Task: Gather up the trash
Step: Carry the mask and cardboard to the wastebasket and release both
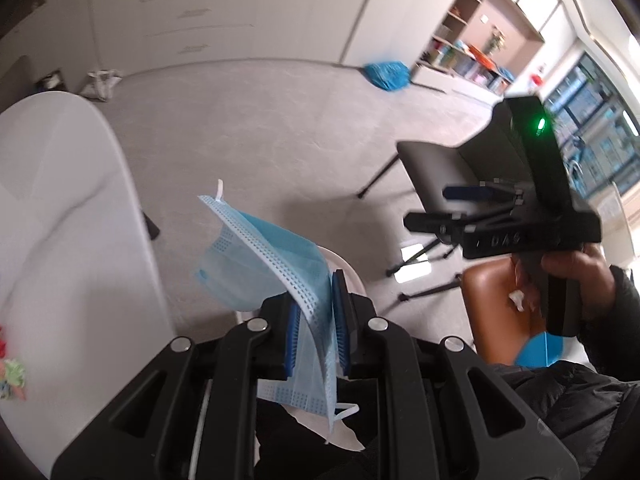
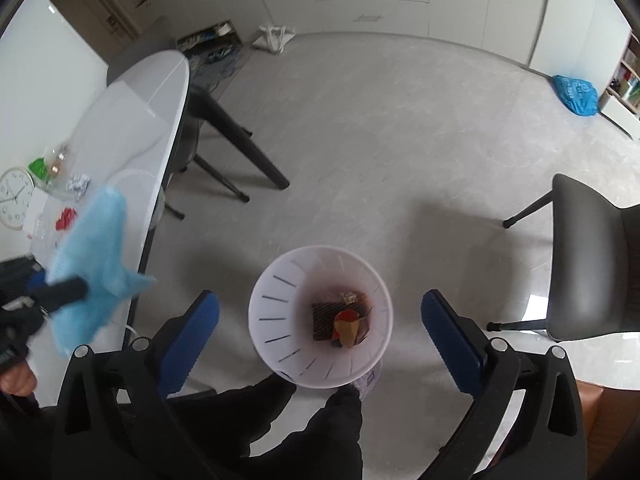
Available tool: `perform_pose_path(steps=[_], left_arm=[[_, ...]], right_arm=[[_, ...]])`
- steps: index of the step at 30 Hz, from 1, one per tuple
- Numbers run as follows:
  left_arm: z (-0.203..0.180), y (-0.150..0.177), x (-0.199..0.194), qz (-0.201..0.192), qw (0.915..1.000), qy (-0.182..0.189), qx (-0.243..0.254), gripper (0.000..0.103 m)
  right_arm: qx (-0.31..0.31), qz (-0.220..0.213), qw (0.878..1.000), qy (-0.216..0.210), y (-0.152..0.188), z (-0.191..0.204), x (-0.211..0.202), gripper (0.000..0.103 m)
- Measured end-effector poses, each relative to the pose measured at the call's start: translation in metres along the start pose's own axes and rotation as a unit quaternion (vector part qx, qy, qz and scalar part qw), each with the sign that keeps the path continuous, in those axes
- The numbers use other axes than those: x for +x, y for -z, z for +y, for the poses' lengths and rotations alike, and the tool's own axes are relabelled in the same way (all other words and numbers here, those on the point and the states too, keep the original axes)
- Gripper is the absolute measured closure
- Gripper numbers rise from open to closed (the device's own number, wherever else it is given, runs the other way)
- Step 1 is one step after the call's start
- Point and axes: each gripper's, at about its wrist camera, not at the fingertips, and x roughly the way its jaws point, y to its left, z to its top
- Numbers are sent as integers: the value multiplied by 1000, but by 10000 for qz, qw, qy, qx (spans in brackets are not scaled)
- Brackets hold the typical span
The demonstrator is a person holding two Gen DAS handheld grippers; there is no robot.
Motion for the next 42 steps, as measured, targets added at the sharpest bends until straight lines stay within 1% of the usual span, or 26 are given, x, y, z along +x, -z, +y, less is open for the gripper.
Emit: perform_pose_path(steps=[1,2,3,4,5,6,7,8,9,11,15,18,22,25,26,28,29,30,31,32,34,35,37,38,40,42], left_arm=[[-5,-2,6,78,10000,28,43,87],[-9,-4,11,144,9999,34,54,81],[-10,-4,13,181,9998,27,46,59],[-12,-6,14,186,9998,-21,44,46],[-15,-7,14,137,9998,-138,55,24],[-18,-7,11,39,9997,-220,80,19],[-20,-6,8,-18,9997,-241,107,18],[-20,-6,5,-47,9995,-275,124,13],[-20,-6,2,-75,9991,-391,114,8],[-16,-7,0,-123,9987,-476,103,8],[-14,-7,-4,-149,9990,-410,73,8],[-16,-7,-8,-227,9989,-382,164,8],[-26,-8,-12,-347,9980,-325,415,8],[-37,-7,-17,-436,9968,-202,643,8],[-40,-7,-18,-460,9964,-144,695,8],[-45,-7,-23,-503,9958,52,765,8],[-48,-7,-24,-516,9955,147,782,8],[-51,-8,-26,-533,9950,270,806,8],[-55,-9,-28,-553,9942,385,837,8],[-58,-10,-29,-562,9935,468,867,8],[-66,-13,-30,-566,9928,551,906,8],[-70,-14,-30,-567,9925,573,920,8],[-77,-17,-31,-569,9916,651,960,8],[-79,-18,-31,-582,9912,678,978,8],[-84,-19,-31,-602,9905,702,1019,8],[-92,-22,-29,-611,9897,722,1076,8]], right_arm=[[18,-24,10000,-1,-1,-2,-4,3],[30,-34,10000,1,-1,-3,-5,3],[39,-38,10000,6,0,-6,-6,3],[49,-44,10000,7,1,-8,-5,3],[59,-46,10000,1,0,-8,-4,3],[69,-51,10000,-10,0,-9,-5,3],[73,-52,10000,-20,0,-10,-6,3],[76,-44,10000,-29,0,-11,-7,3],[76,-35,10000,-39,-1,-10,-8,3],[59,-27,10000,-70,-1,-9,-8,3],[16,-20,9999,-114,-1,-3,-6,3],[-37,-27,9999,-136,-3,1,-7,3],[-88,-111,9995,-265,-6,3,-9,3],[-143,-166,9980,-590,-13,2,-13,3],[-246,-172,9961,-829,-16,2,-16,3],[-512,-175,9922,-1127,-21,4,-20,3],[-698,-150,9890,-1293,-22,5,-22,3],[-1003,-90,9824,-1576,-25,7,-24,3],[-1169,-30,9785,-1701,-27,9,-25,3],[-1417,76,9713,-1910,-29,11,-27,3],[-1585,217,9591,-2333,-34,11,-31,3],[-1589,269,9531,-2560,-36,10,-33,3],[-1442,332,9368,-3171,-45,2,-38,3],[-1370,347,9321,-3336,-47,1,-40,3],[-1073,425,9160,-3843,-55,-5,-40,3],[-849,553,9072,-4084,-60,-8,-35,3]])
